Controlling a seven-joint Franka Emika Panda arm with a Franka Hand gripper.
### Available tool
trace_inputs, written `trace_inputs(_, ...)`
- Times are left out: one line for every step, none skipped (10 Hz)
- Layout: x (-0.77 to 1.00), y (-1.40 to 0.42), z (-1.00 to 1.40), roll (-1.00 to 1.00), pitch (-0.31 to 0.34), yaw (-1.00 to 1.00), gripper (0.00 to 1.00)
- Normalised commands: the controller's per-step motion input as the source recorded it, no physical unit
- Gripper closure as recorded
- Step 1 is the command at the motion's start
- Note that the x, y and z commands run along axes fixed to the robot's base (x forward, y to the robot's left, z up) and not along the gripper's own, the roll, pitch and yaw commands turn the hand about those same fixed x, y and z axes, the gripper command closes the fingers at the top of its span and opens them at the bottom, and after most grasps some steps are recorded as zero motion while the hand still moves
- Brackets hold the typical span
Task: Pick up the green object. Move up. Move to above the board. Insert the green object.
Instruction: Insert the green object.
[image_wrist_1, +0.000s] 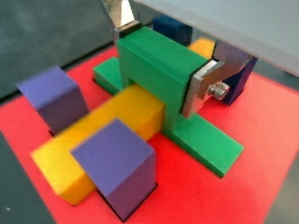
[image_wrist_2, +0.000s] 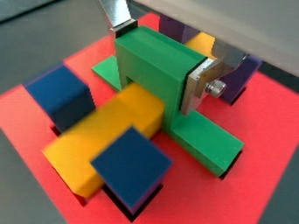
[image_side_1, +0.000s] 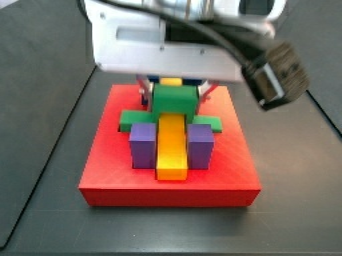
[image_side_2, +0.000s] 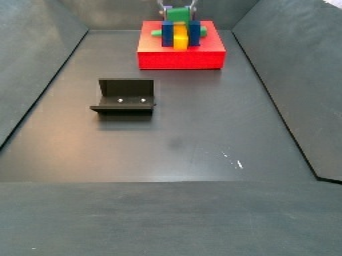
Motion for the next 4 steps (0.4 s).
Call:
trace_inputs(0.00,0.00,-0.91,-0.06,-0.119,0.00,1.00)
trace_inputs(0.00,0.00,-0.74,-0.07,-0.140,0.00,1.00)
trace_inputs(-0.02,-0.01,-0.01,0.00,0.000,0.00,1.00)
trace_inputs(-0.14,-0.01,-0.17,0.00,0.000,0.00,1.00)
